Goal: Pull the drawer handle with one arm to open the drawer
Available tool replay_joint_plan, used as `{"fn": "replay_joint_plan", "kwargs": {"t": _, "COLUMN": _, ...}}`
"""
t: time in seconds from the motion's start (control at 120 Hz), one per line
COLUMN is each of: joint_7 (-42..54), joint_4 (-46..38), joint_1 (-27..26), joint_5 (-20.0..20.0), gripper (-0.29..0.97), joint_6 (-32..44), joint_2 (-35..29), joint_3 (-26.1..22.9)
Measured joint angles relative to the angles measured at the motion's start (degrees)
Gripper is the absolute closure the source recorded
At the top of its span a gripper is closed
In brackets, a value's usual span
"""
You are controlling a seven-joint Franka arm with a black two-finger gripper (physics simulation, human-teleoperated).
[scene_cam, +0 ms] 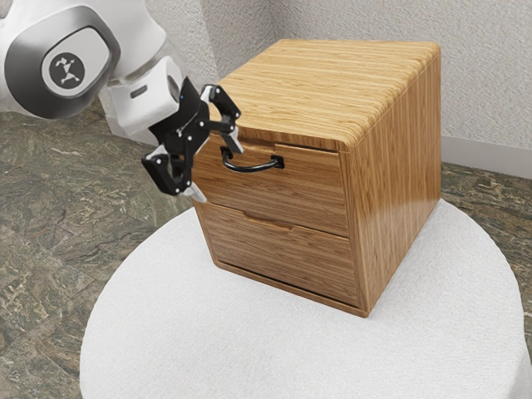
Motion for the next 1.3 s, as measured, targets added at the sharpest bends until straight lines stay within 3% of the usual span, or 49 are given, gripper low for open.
{"fn": "replay_joint_plan", "kwargs": {"t": 0.65, "joint_7": -3.2, "joint_4": 0.5, "joint_1": 0.1, "joint_5": 0.4, "gripper": 0.01, "joint_6": 1.9, "joint_2": 3.6, "joint_3": 0.5}}
{"fn": "replay_joint_plan", "kwargs": {"t": 1.3, "joint_7": -5.1, "joint_4": 1.3, "joint_1": -0.3, "joint_5": 0.4, "gripper": 0.46, "joint_6": 0.7, "joint_2": 3.3, "joint_3": 2.7}}
